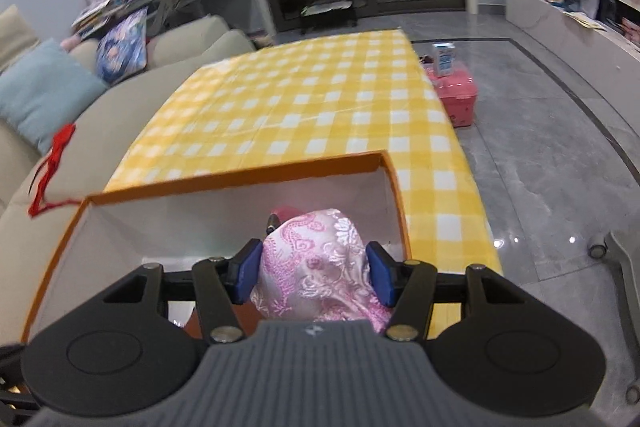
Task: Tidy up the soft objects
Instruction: 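Open the left tool to drop the packet while the right tool releases the pink pouch inside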
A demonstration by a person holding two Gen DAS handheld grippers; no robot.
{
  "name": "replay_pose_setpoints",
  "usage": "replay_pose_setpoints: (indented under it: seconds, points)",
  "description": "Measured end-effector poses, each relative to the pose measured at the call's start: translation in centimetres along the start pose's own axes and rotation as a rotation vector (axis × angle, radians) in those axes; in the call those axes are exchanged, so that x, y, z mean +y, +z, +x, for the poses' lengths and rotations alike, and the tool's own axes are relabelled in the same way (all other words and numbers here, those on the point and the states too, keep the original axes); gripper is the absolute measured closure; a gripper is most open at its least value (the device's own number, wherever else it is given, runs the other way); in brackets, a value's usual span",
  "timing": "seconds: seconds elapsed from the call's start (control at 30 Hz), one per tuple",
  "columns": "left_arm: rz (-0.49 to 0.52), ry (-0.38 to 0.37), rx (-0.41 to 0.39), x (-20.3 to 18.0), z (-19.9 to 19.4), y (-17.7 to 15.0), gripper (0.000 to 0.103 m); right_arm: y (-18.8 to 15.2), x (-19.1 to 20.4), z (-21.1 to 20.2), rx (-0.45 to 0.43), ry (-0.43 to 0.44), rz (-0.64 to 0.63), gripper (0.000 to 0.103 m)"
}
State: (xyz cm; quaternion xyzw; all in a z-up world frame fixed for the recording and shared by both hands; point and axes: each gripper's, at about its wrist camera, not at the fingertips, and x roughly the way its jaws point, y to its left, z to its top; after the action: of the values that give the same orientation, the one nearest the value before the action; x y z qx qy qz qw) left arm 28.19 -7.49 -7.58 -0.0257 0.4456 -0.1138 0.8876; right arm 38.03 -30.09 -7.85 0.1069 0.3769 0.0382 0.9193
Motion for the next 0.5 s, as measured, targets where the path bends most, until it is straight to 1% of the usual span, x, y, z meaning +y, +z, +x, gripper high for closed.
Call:
replay_pose_setpoints:
  seconds: [0.07, 0.1, 0.17, 0.23, 0.27, 0.33, 0.4, 0.47, 0.5]
  points:
    - [0.046, 0.03, -0.029, -0.6, -0.5, -0.3, 0.026, 0.0, 0.3, 0.2, 0.002, -0.01, -0.053, 0.047]
    - [0.058, 0.034, -0.03, -0.7, -0.7, -0.4, 0.025, -0.1, 0.4, 0.2, 0.004, -0.009, -0.068, 0.047]
    - [0.045, 0.028, -0.022, -0.5, -0.5, -0.6, 0.026, 0.0, 0.1, 0.2, -0.006, 0.006, -0.028, 0.047]
    - [0.023, 0.028, -0.02, -0.2, -0.3, -0.6, 0.026, 0.2, -0.1, 0.6, 0.018, 0.065, 0.013, 0.046]
    - [0.015, 0.026, -0.012, -0.1, -0.1, -0.5, 0.026, 0.2, 0.1, 0.6, 0.018, 0.069, 0.009, 0.046]
    - [0.012, 0.029, -0.001, 0.0, 0.1, -0.1, 0.026, 0.0, 0.8, 0.7, 0.006, 0.039, -0.025, 0.044]
    - [0.018, 0.026, -0.016, 0.0, -0.2, 0.2, 0.026, -0.2, 1.2, 0.8, 0.01, 0.025, -0.062, 0.044]
    - [0.014, 0.018, -0.038, 0.2, -0.6, 0.3, 0.026, -0.3, 1.4, 0.8, 0.01, 0.039, -0.062, 0.044]
    - [0.016, 0.028, -0.047, 0.2, -0.8, 0.3, 0.026, -0.3, 1.5, 0.9, 0.009, 0.042, -0.059, 0.043]
